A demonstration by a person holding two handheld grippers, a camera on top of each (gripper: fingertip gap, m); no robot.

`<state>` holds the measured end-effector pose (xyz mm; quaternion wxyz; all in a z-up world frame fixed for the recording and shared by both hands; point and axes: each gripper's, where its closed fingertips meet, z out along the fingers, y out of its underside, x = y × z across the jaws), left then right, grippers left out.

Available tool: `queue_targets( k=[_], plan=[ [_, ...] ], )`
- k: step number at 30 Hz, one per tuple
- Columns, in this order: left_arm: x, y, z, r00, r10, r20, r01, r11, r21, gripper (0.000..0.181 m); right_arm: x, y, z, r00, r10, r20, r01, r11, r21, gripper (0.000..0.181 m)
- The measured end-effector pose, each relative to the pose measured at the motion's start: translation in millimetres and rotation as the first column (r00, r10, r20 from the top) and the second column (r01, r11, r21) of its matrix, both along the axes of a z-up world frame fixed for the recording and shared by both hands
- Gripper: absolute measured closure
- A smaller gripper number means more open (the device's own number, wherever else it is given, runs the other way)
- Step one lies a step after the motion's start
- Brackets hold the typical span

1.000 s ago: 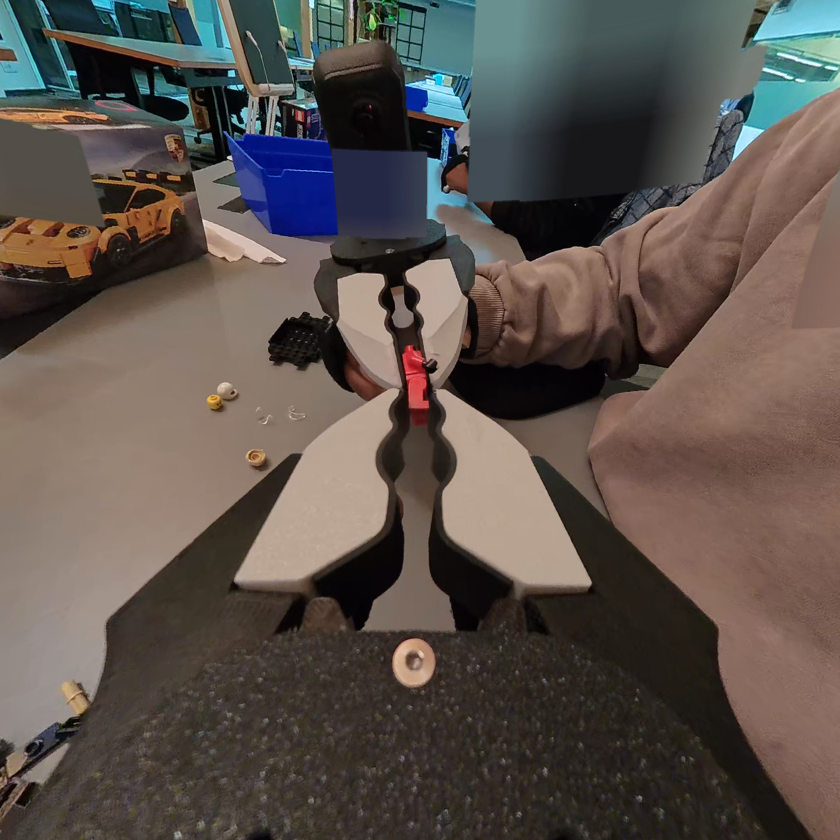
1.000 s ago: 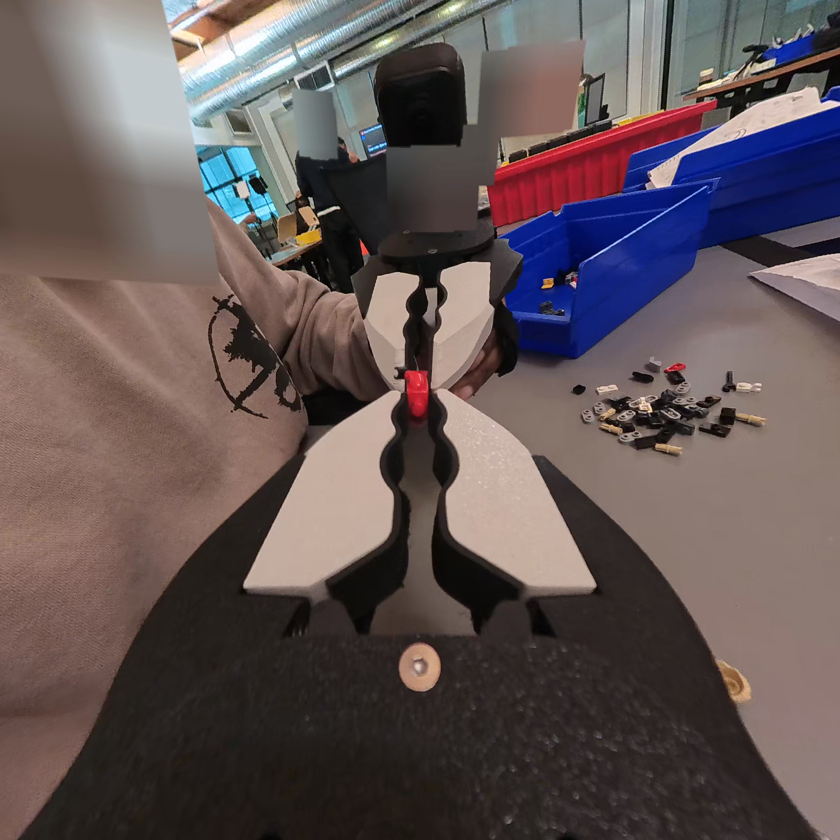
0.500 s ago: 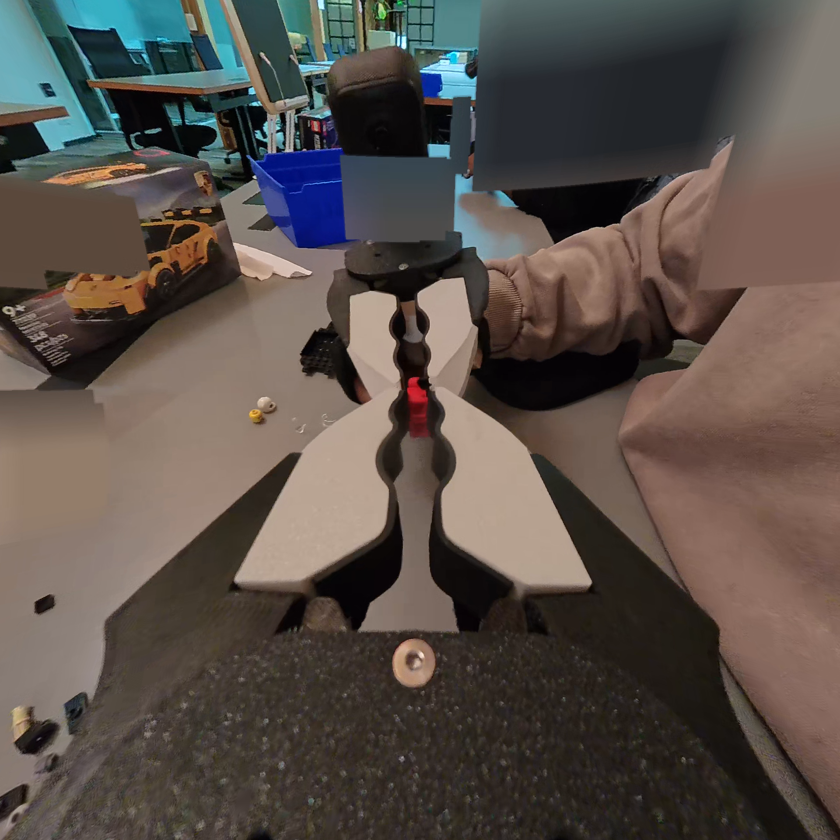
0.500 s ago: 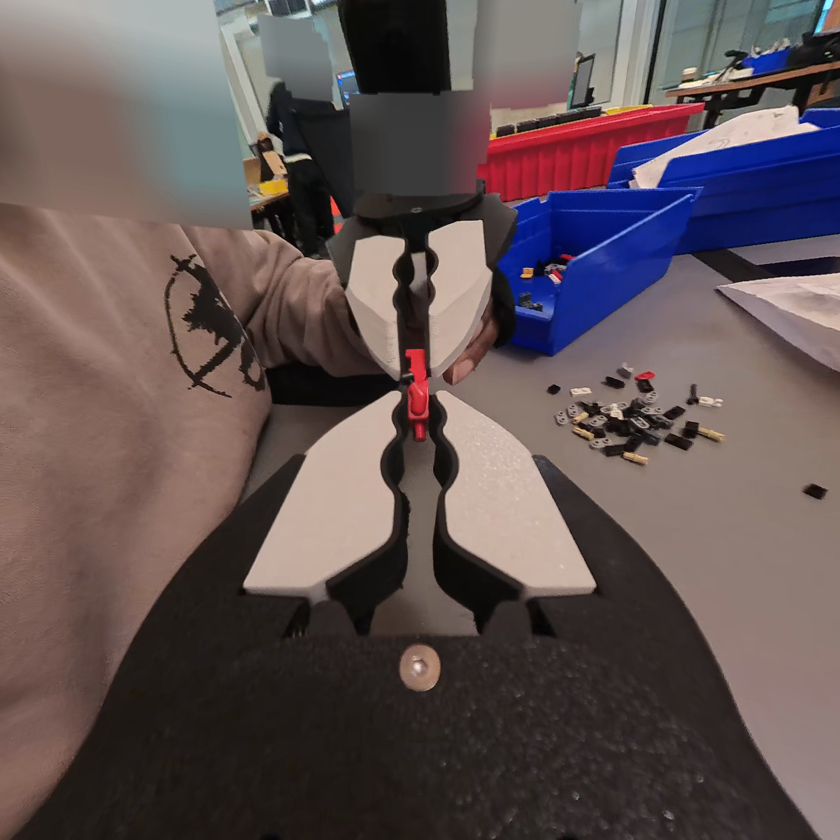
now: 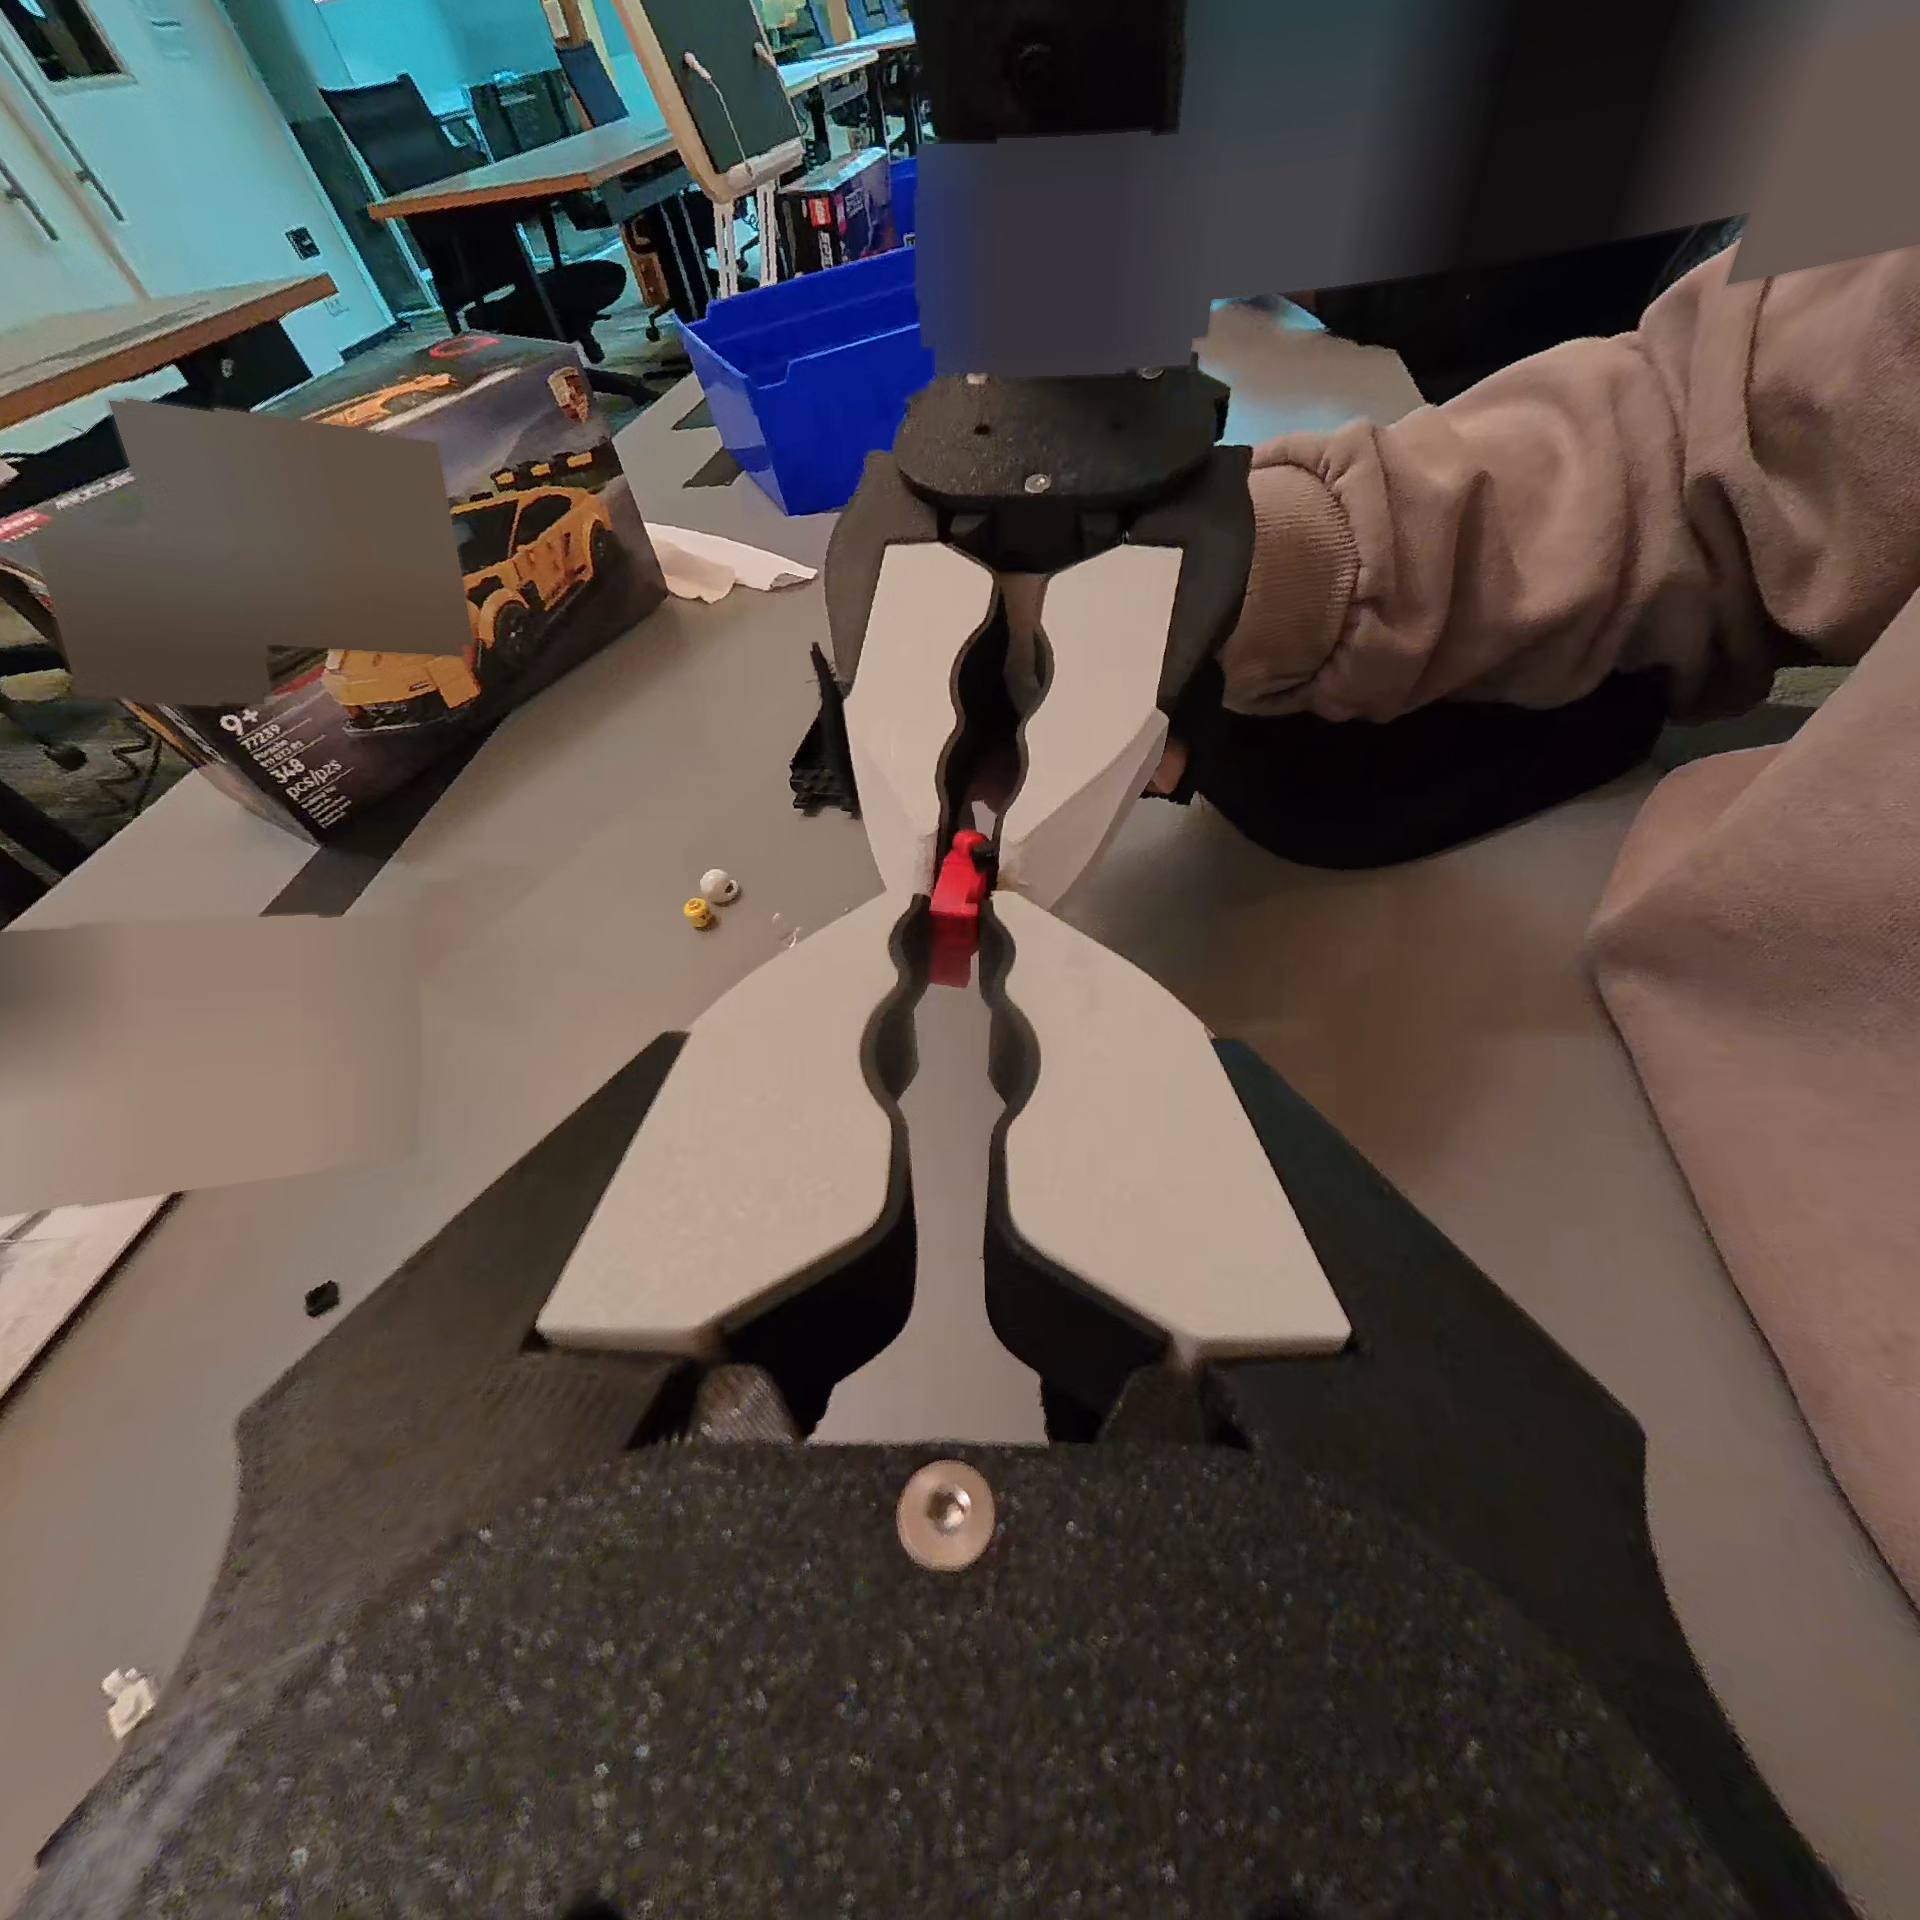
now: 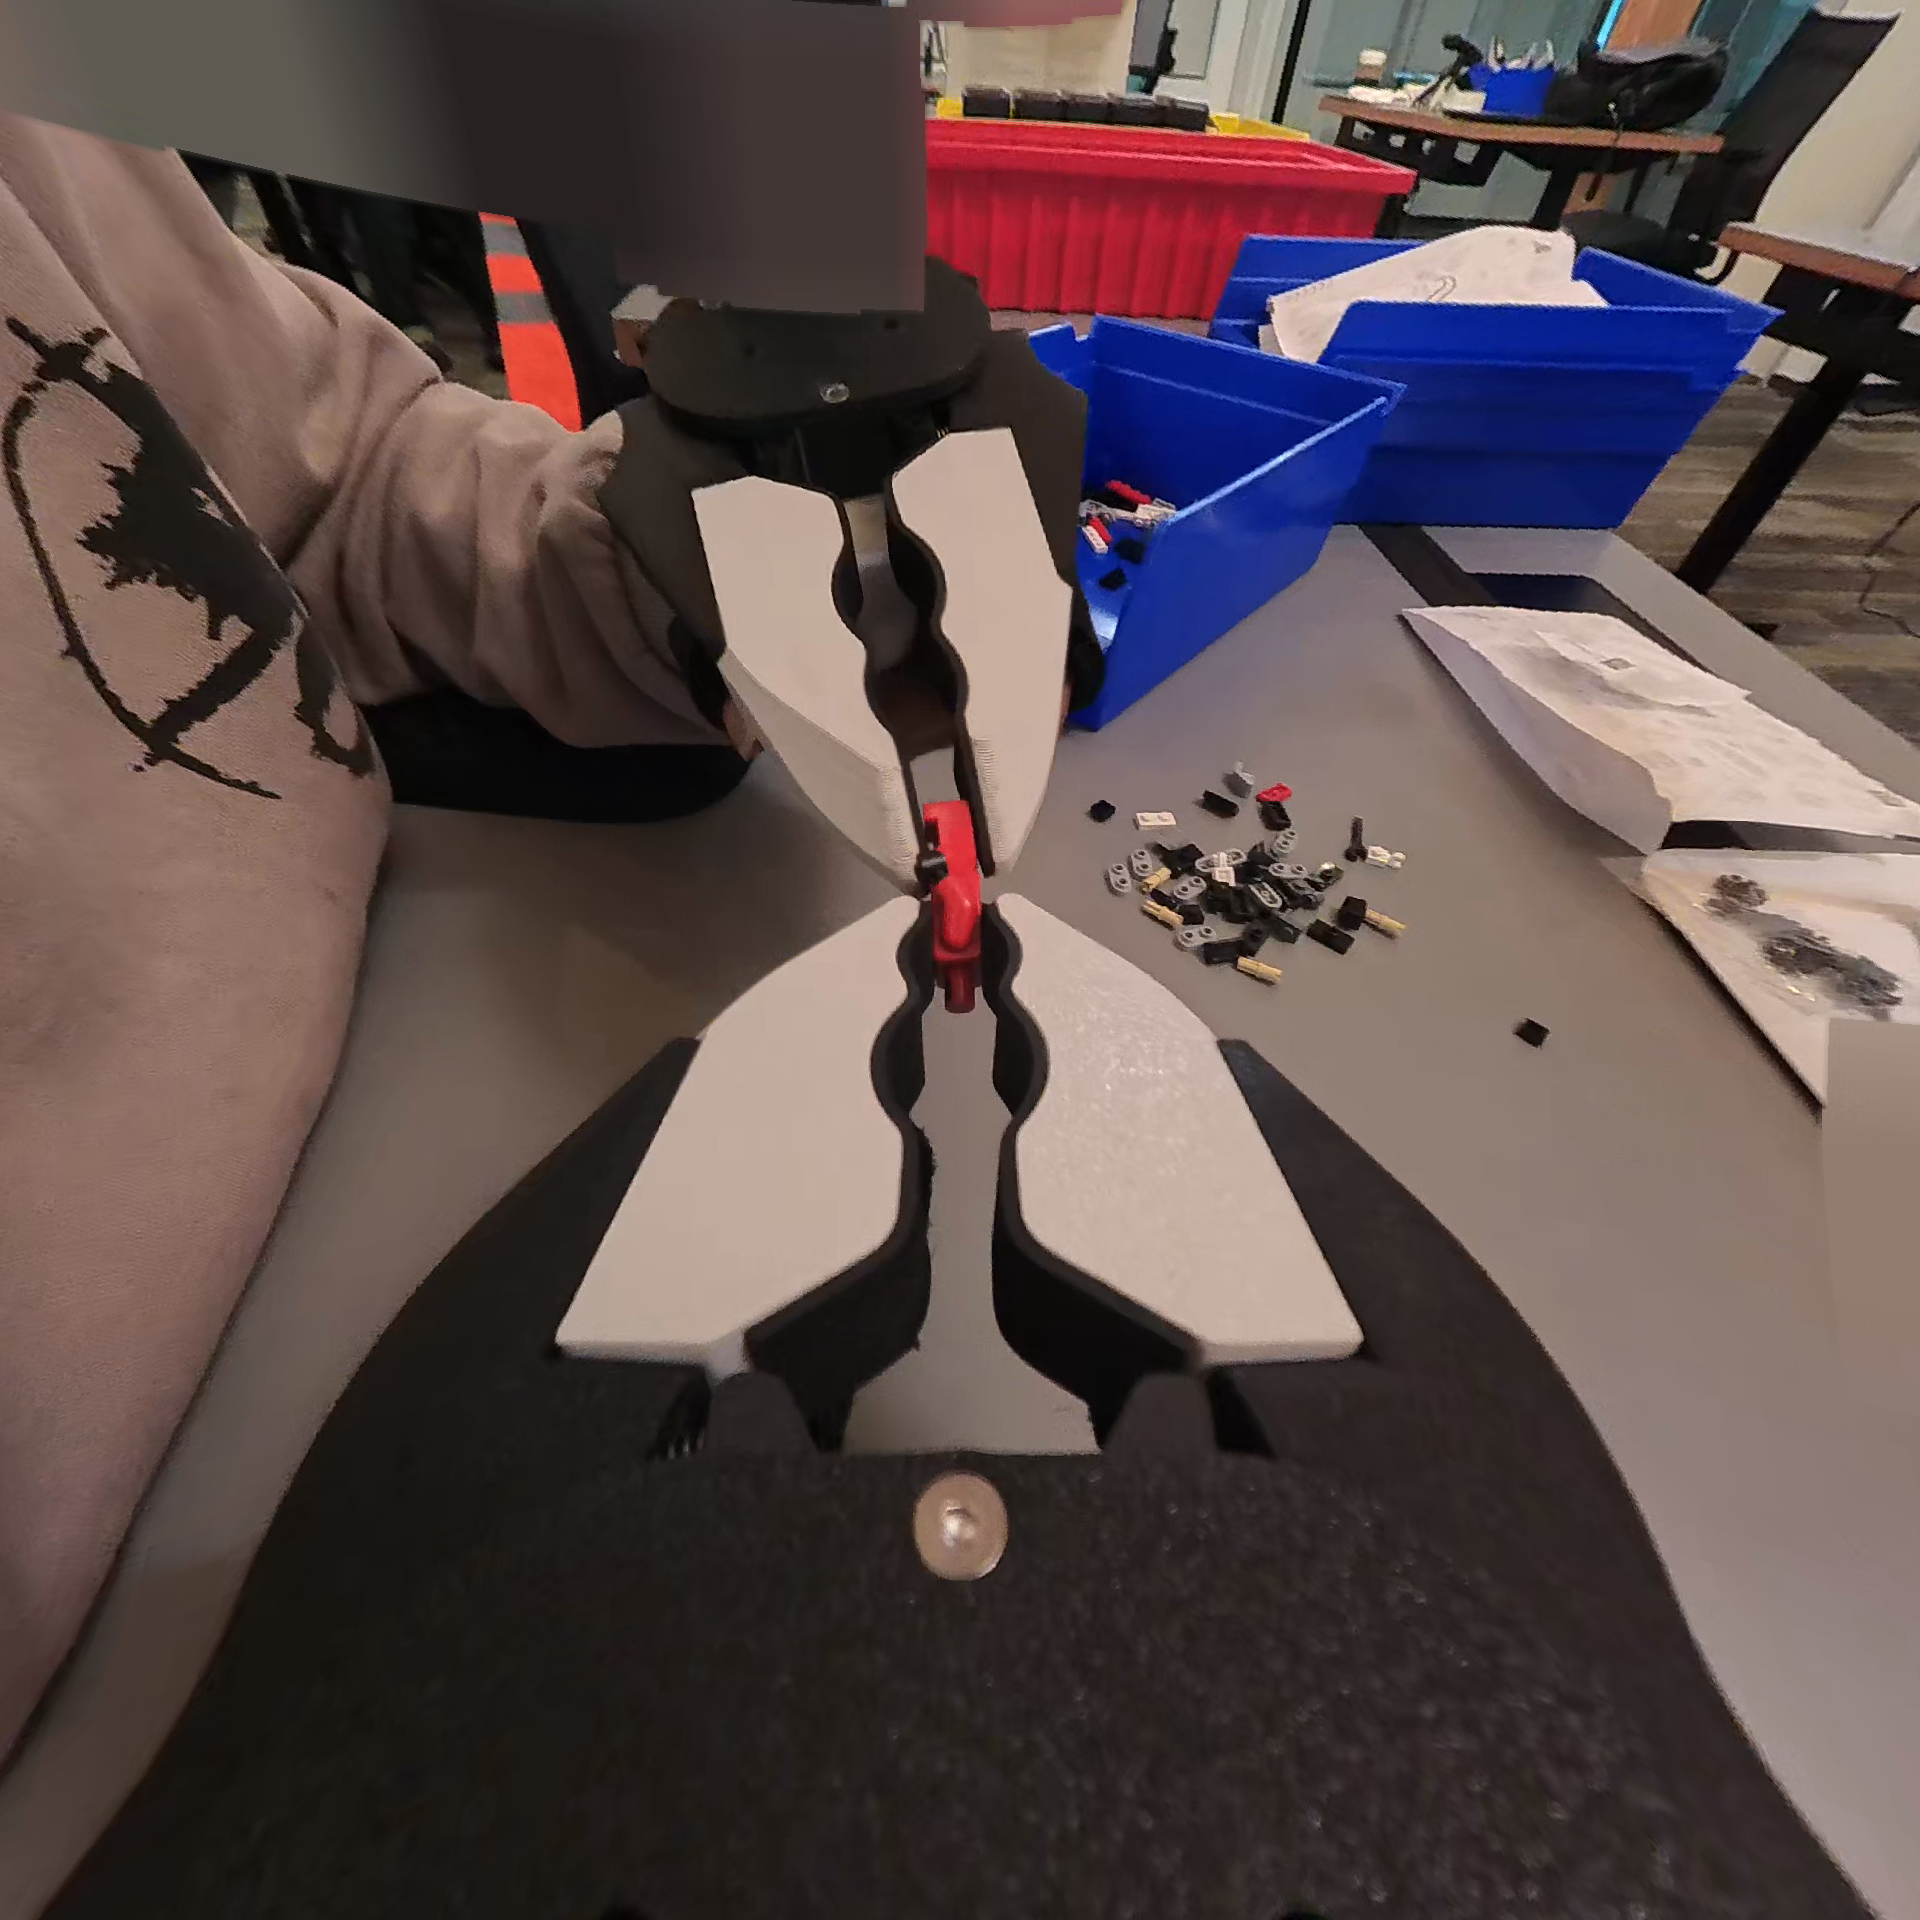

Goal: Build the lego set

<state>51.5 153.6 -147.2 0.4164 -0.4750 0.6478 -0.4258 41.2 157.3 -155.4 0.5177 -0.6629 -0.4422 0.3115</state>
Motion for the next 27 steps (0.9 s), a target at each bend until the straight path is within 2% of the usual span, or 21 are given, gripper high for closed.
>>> queue_targets(
  k=[5,9,14,22,27],
  plan=[
    [0.8,1.3,2.8,0.999,0.018,0.035,-0.018,1.000,0.017,0.173,1.6,1.3,3.2,1.000,-0.027,-0.002,0.027,1.000,-0.002,0.173],
    [1.2,1.4,11.3,0.993,0.009,0.121,-0.001,0.998,-0.060,0.173,6.2,1.0,10.6,0.998,-0.023,-0.065,0.023,1.000,-0.008,0.167],
    [2.8,6.0,14.9,0.985,0.029,0.168,0.001,0.985,-0.173,0.173,11.2,2.3,16.1,0.986,-0.019,-0.164,0.008,0.997,-0.071,0.173],
    [10.6,18.1,0.1,0.984,0.133,0.123,-0.102,0.968,-0.230,0.173,19.6,13.4,1.7,0.993,-0.115,-0.030,0.112,0.990,-0.088,0.174],
    [11.6,17.1,-7.1,0.990,0.108,0.088,-0.080,0.957,-0.277,0.174,20.8,12.9,-5.1,0.995,-0.101,-0.017,0.098,0.986,-0.138,0.174]
  ],
)
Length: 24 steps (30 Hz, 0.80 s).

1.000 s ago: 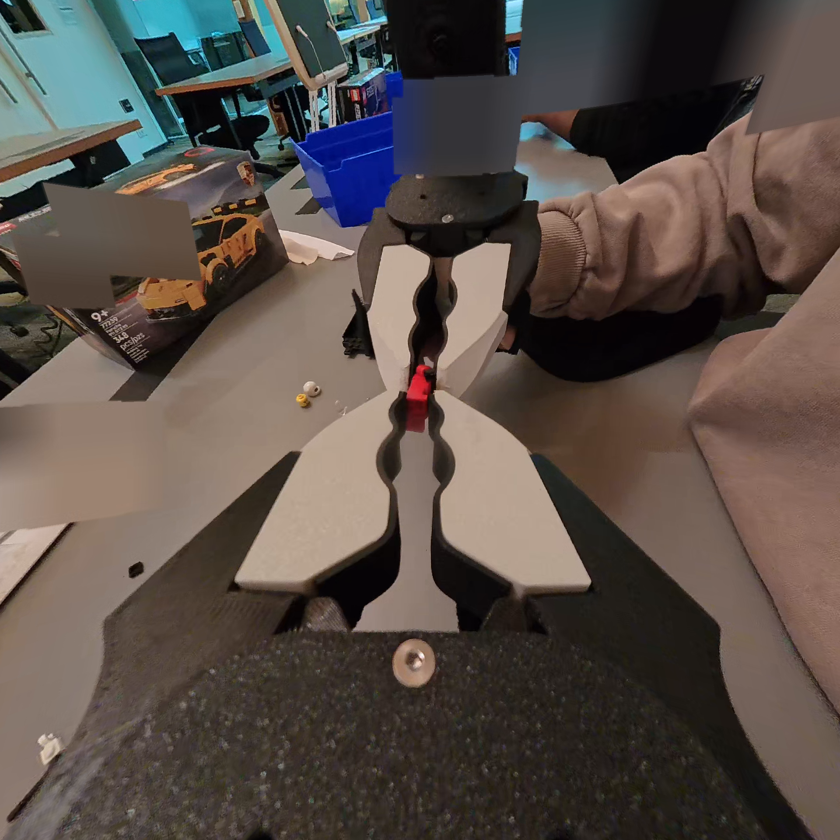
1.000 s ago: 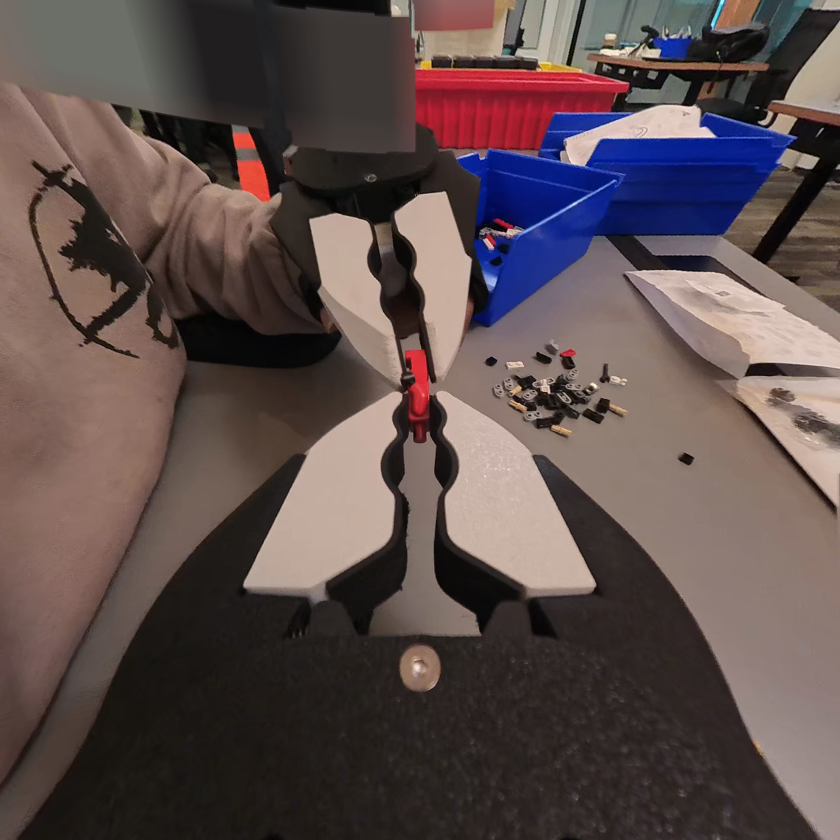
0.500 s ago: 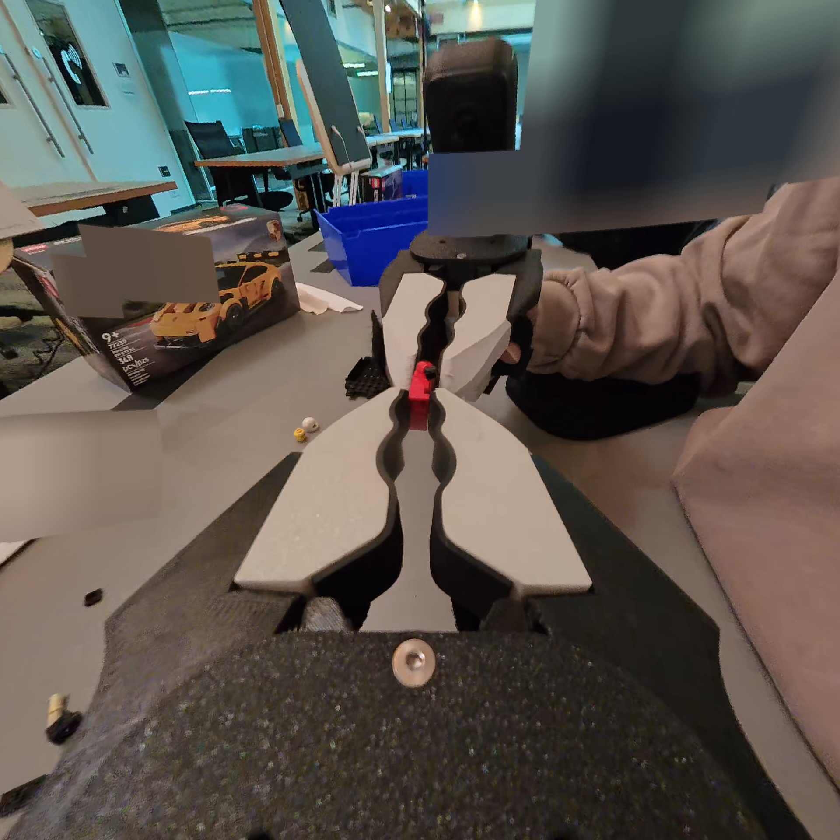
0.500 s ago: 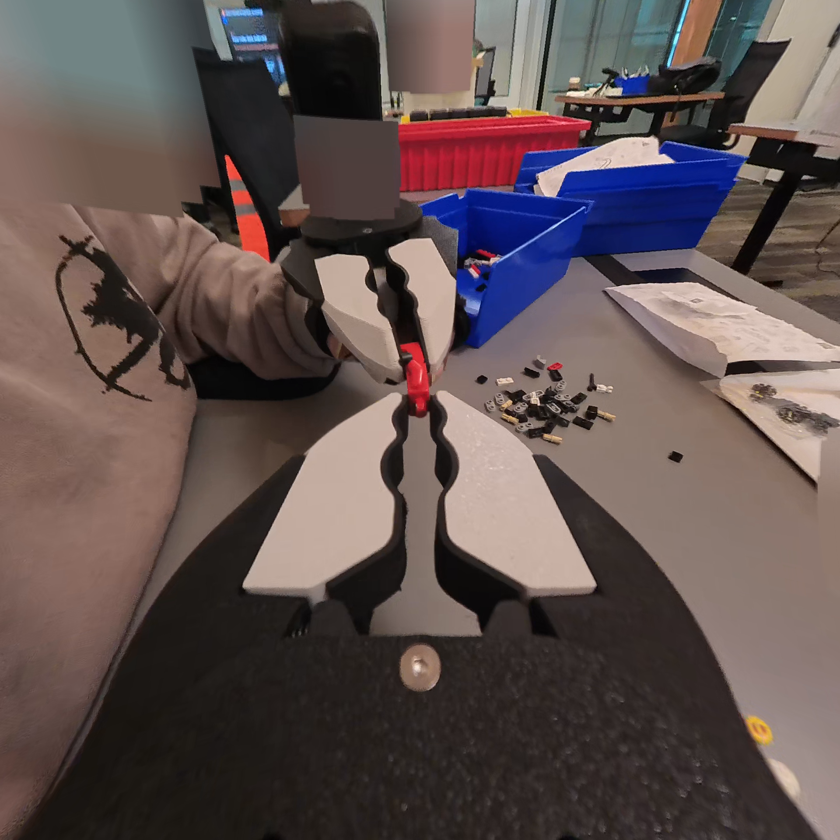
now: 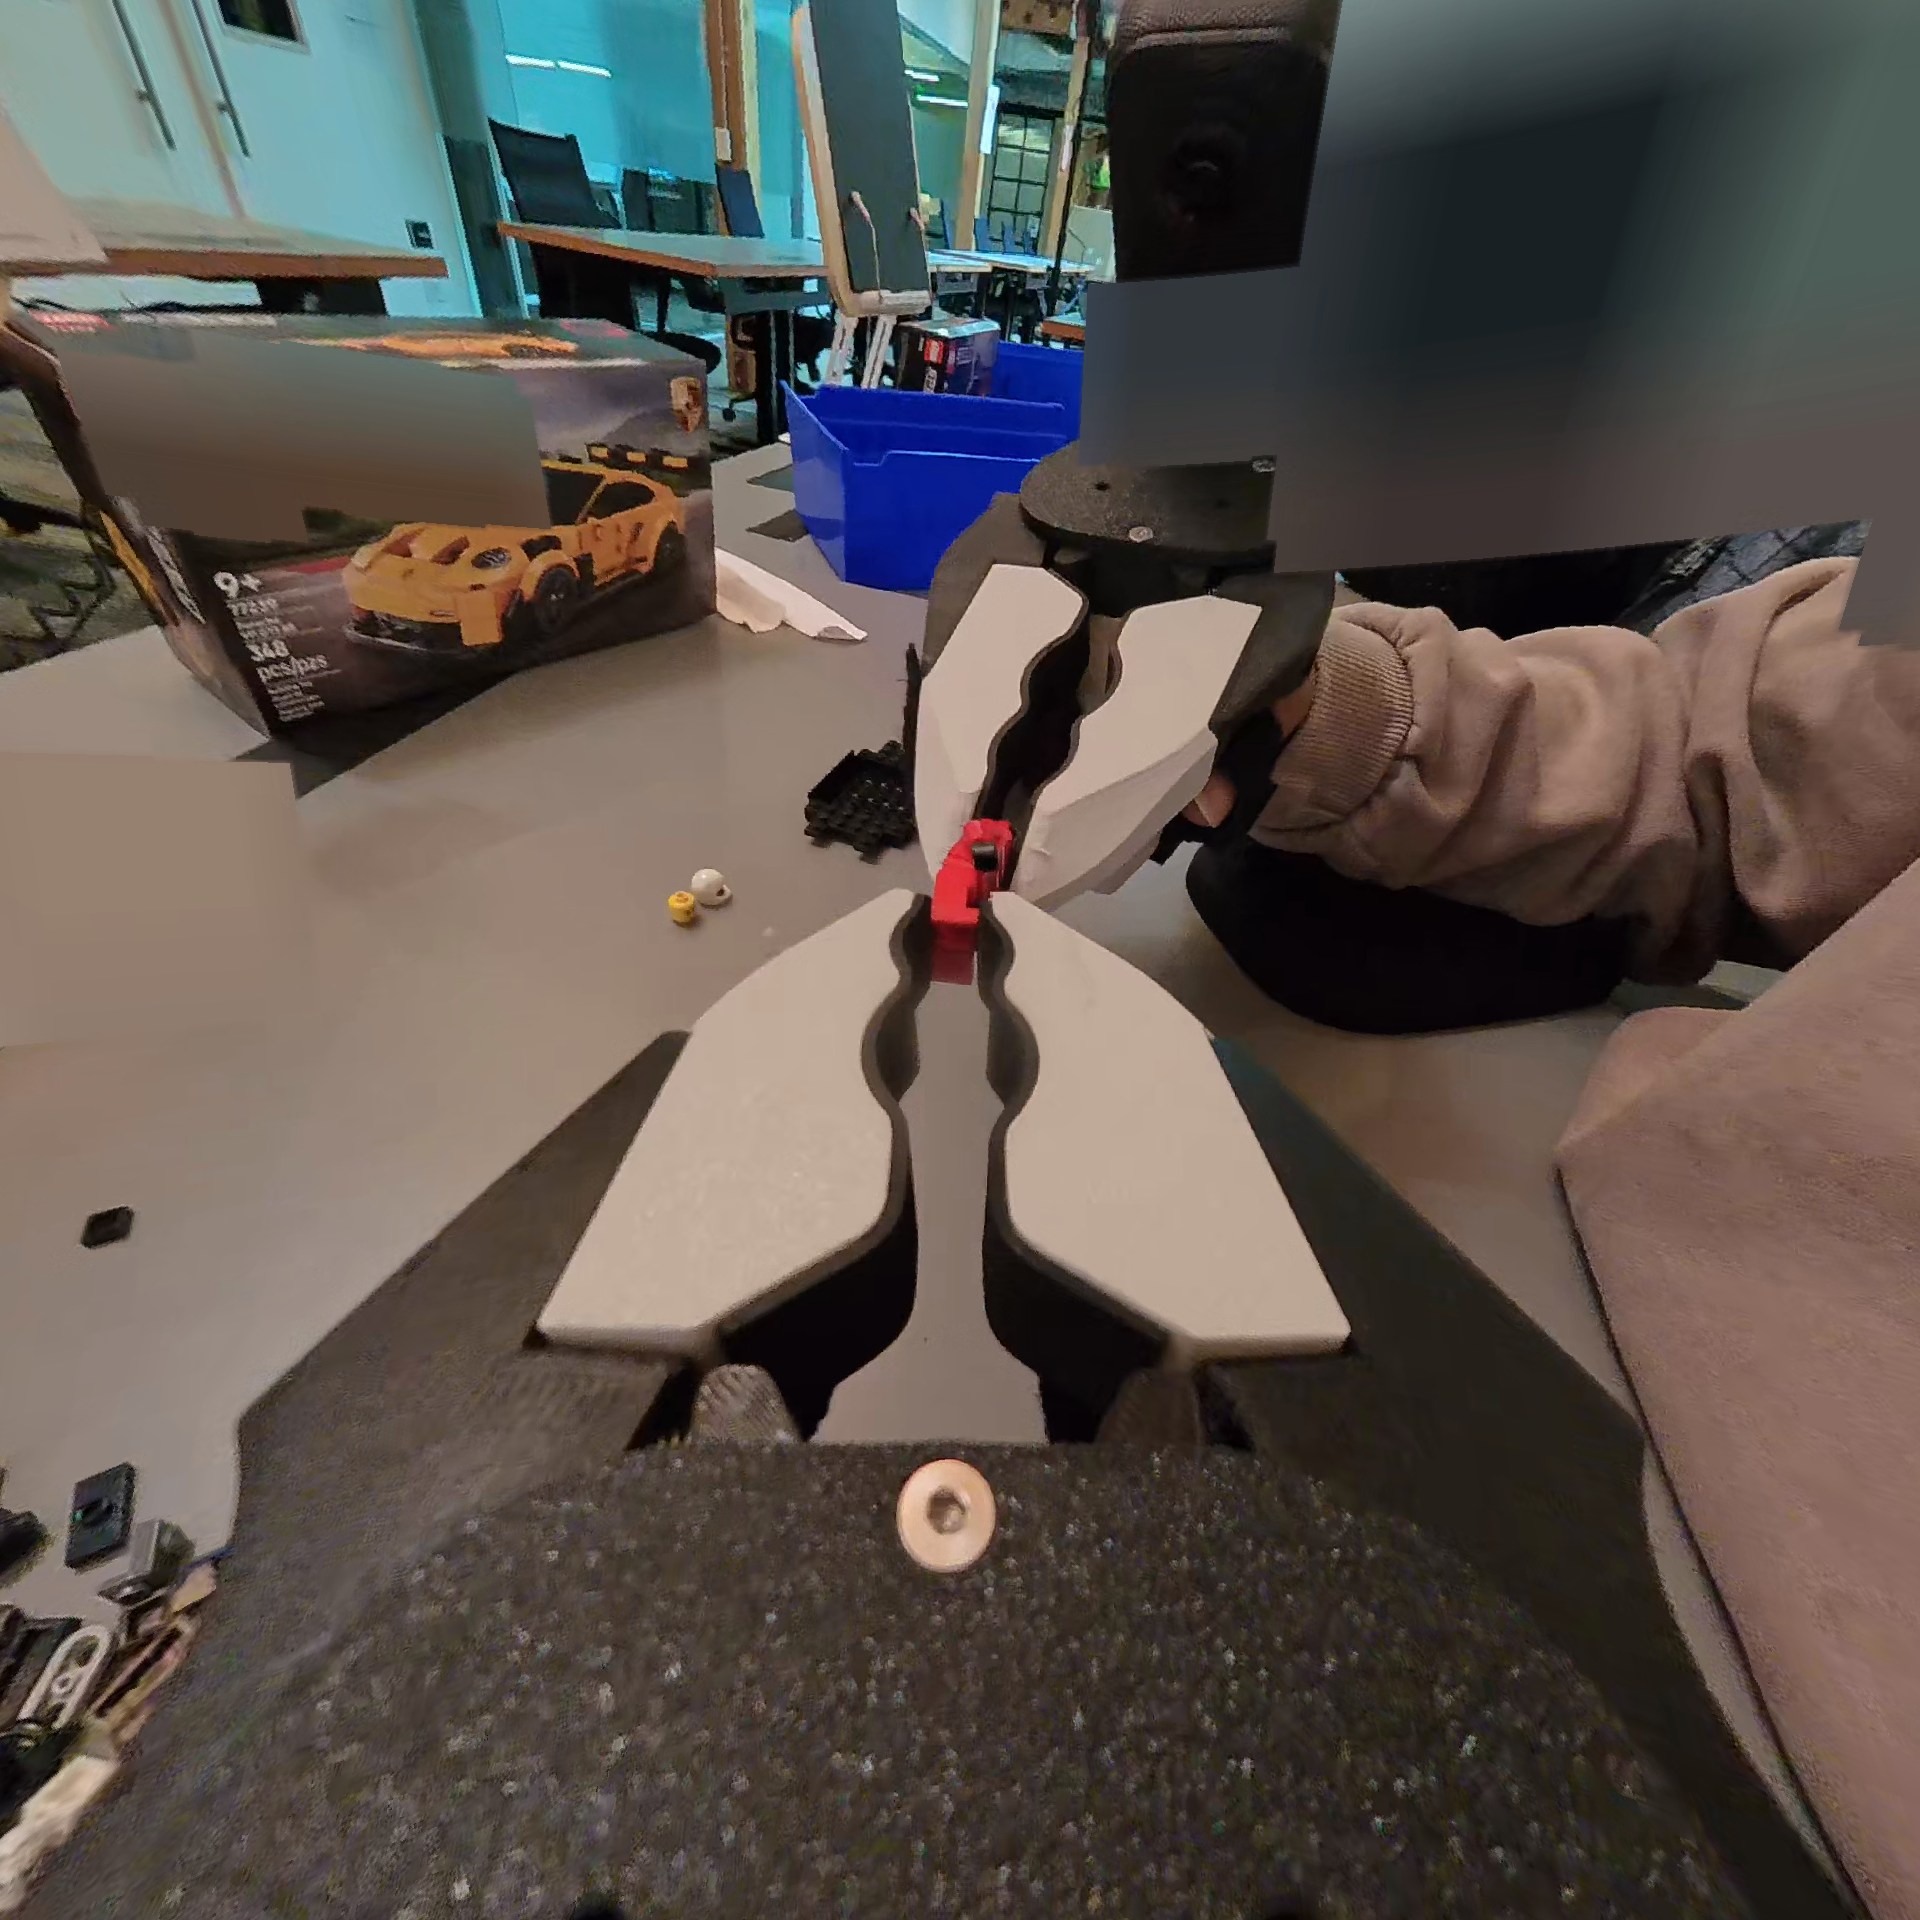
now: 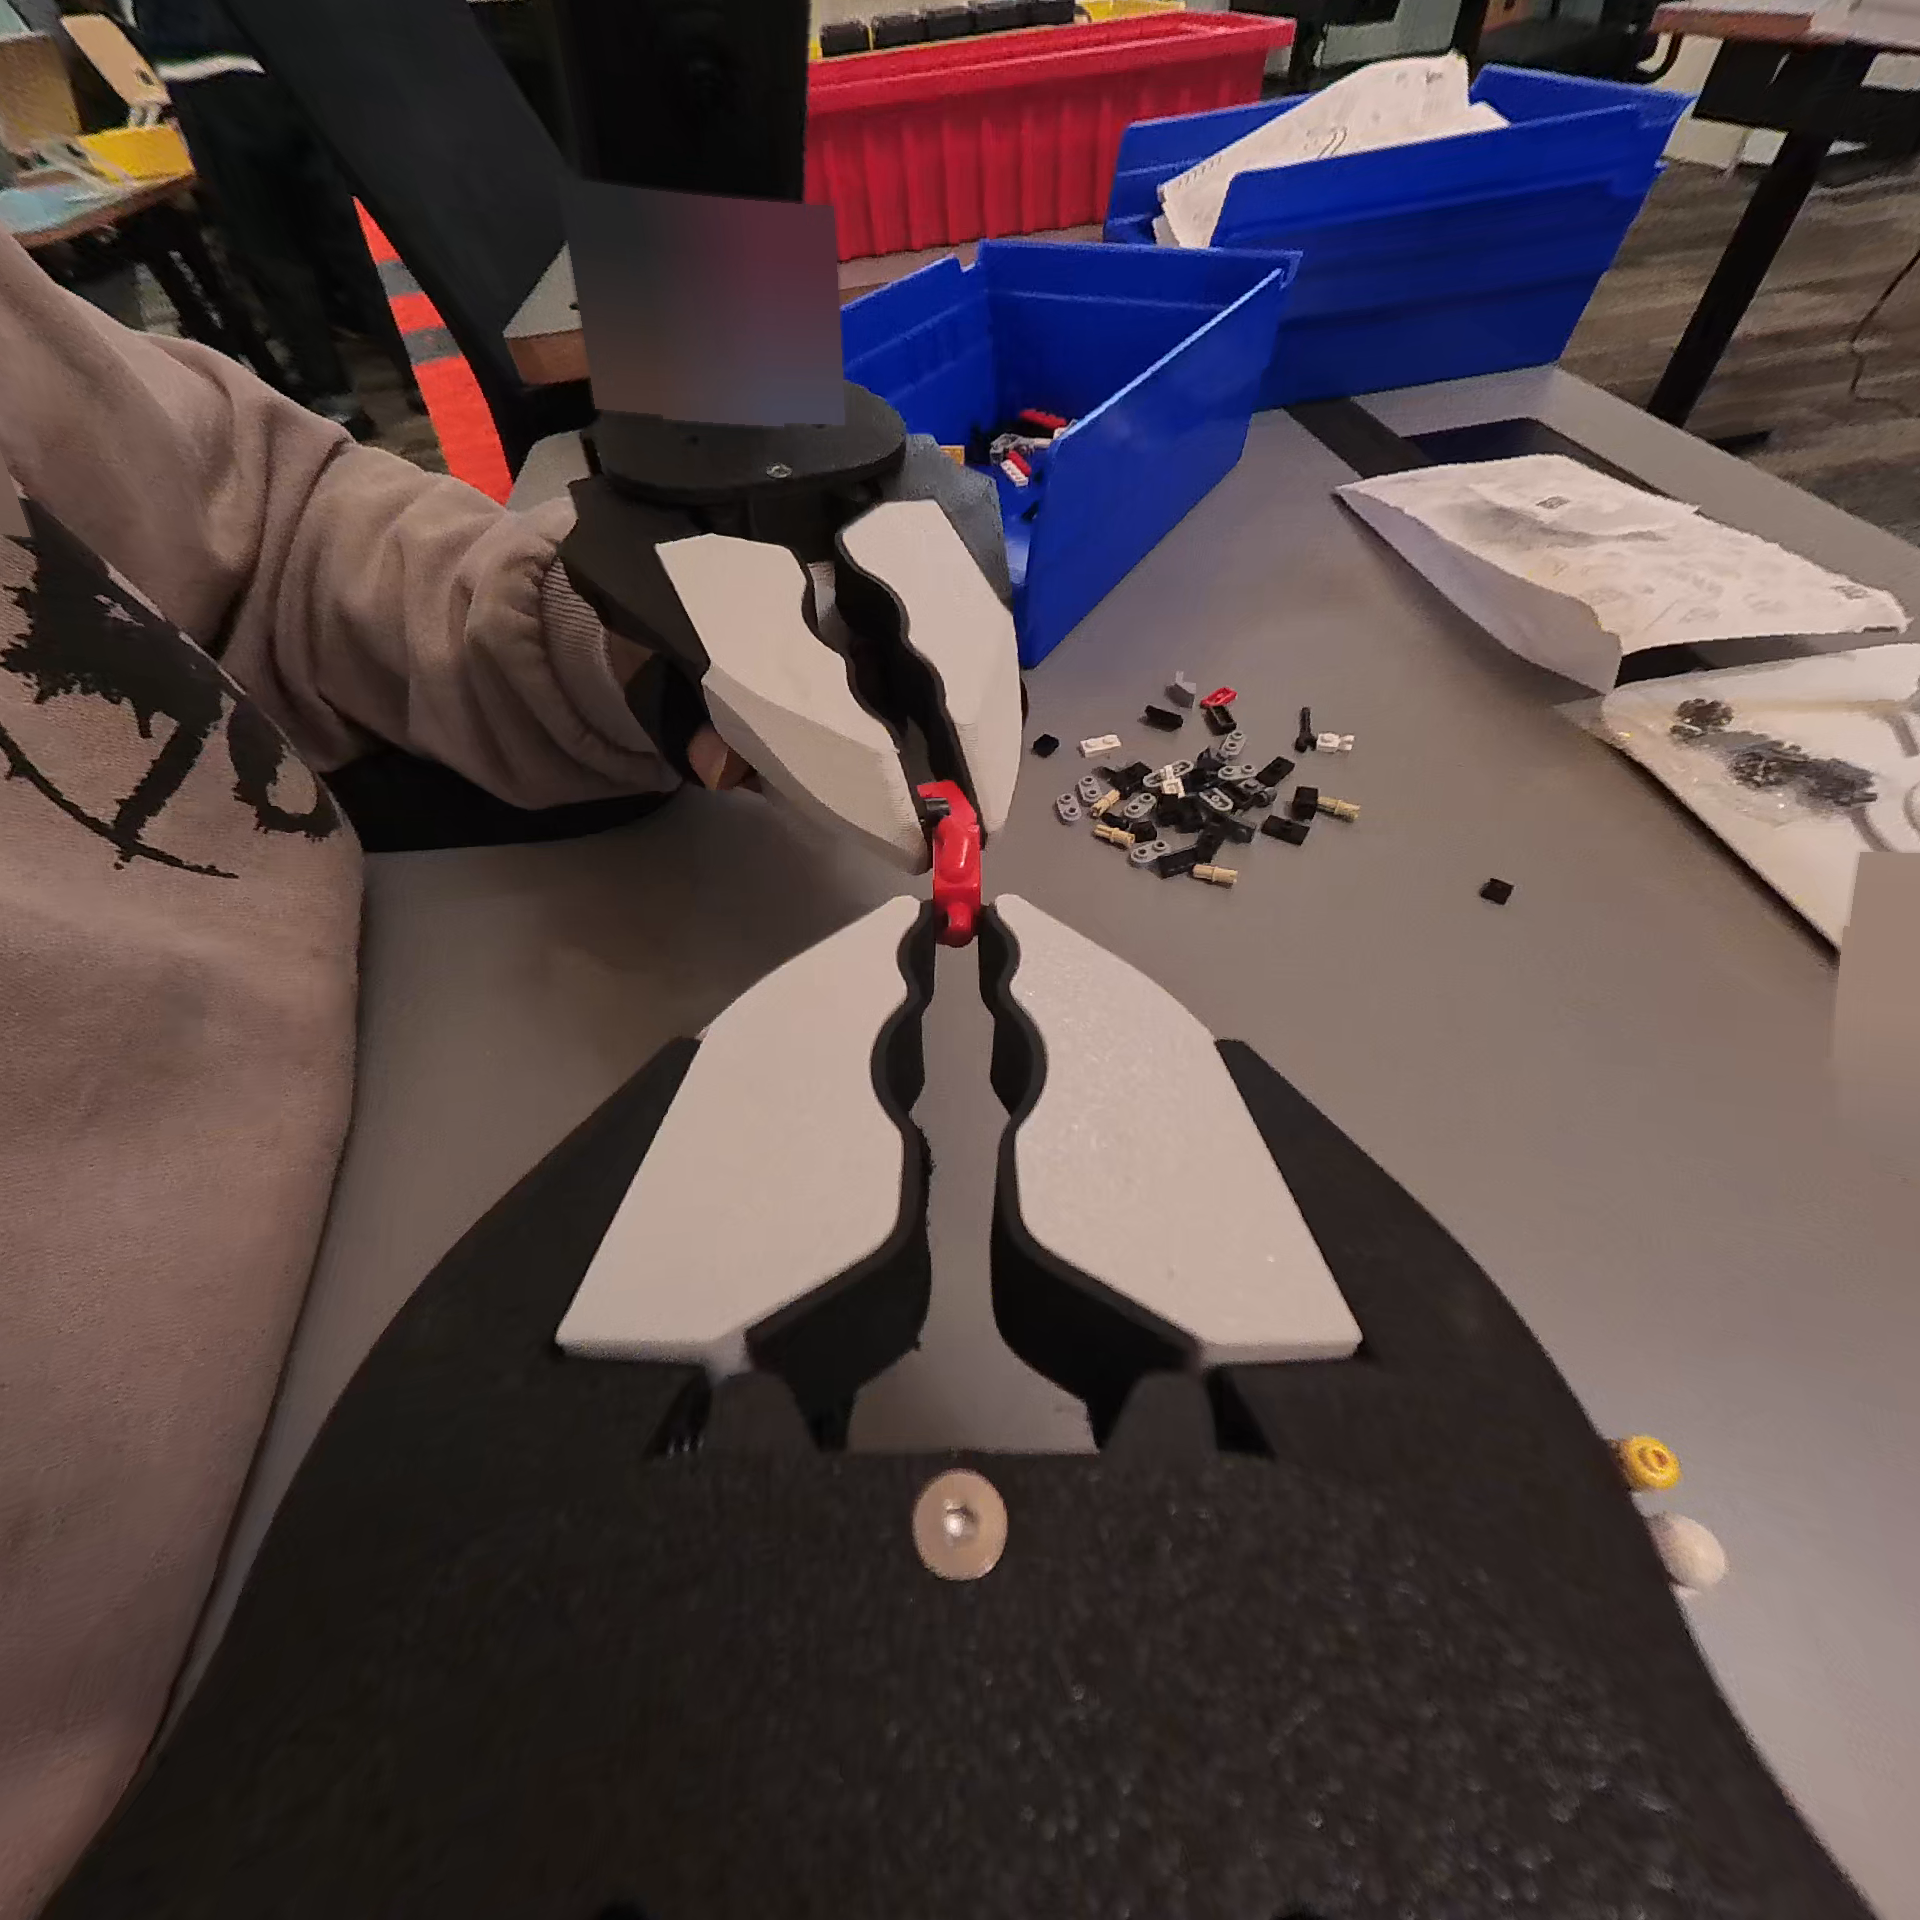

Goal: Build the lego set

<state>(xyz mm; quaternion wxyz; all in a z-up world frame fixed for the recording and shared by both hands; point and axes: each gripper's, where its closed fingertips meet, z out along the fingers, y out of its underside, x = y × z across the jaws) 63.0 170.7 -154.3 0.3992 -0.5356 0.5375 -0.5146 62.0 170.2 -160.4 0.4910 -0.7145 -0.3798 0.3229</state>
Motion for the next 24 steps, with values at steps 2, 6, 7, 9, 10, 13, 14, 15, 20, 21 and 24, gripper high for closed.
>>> queue_targets(
  k=[2,6,7,9,10,13,14,15,20,21,24],
  plan=[
    [0.0,-1.9,-3.1,1.000,-0.015,-0.010,0.015,1.000,0.000,0.172,-0.6,-1.0,-1.8,1.000,0.012,-0.005,-0.012,1.000,-0.017,0.174],
    [-0.2,-3.9,-4.0,0.999,-0.034,-0.010,0.034,0.999,-0.026,0.173,-1.2,-2.6,-1.5,0.999,0.028,-0.026,-0.029,0.999,-0.031,0.174],
    [0.0,-4.0,-3.1,0.999,-0.036,-0.005,0.036,0.999,-0.041,0.173,-1.0,-2.5,-0.1,0.999,0.030,-0.042,-0.031,0.999,-0.033,0.174],
    [-0.1,-4.7,-2.9,0.999,-0.048,-0.002,0.048,0.997,-0.064,0.173,-0.8,-2.4,1.1,0.998,0.032,-0.057,-0.034,0.999,-0.029,0.172],
    [-0.2,-5.9,-3.8,0.998,-0.059,-0.005,0.059,0.996,-0.073,0.173,-0.8,-1.9,2.0,0.998,0.030,-0.063,-0.031,0.999,-0.022,0.169],
    [0.5,-9.8,-9.5,0.996,-0.087,-0.033,0.084,0.993,-0.082,0.173,-3.0,-4.7,6.5,0.996,0.048,-0.069,-0.047,0.999,0.008,0.166],
    [0.8,-12.1,-11.7,0.994,-0.101,-0.044,0.097,0.992,-0.085,0.173,-4.0,-5.8,7.2,0.997,0.054,-0.063,-0.053,0.998,0.021,0.165],
    [1.2,-13.7,-13.2,0.993,-0.110,-0.050,0.105,0.991,-0.084,0.173,-5.0,-6.8,6.4,0.997,0.060,-0.050,-0.059,0.998,0.029,0.165],
    [0.4,-27.1,-22.4,0.975,-0.200,-0.094,0.188,0.975,-0.119,0.173,-12.3,-19.2,-1.1,0.990,0.139,0.036,-0.142,0.986,0.086,0.178],
    [-0.1,-30.2,-23.6,0.971,-0.218,-0.098,0.205,0.971,-0.126,0.173,-12.6,-22.5,-2.4,0.986,0.163,0.046,-0.166,0.983,0.078,0.178],
    [-0.4,-37.9,-21.6,0.961,-0.262,-0.090,0.246,0.957,-0.153,0.173,-13.1,-31.0,0.0,0.975,0.218,0.044,-0.221,0.971,0.087,0.179]
  ],
)
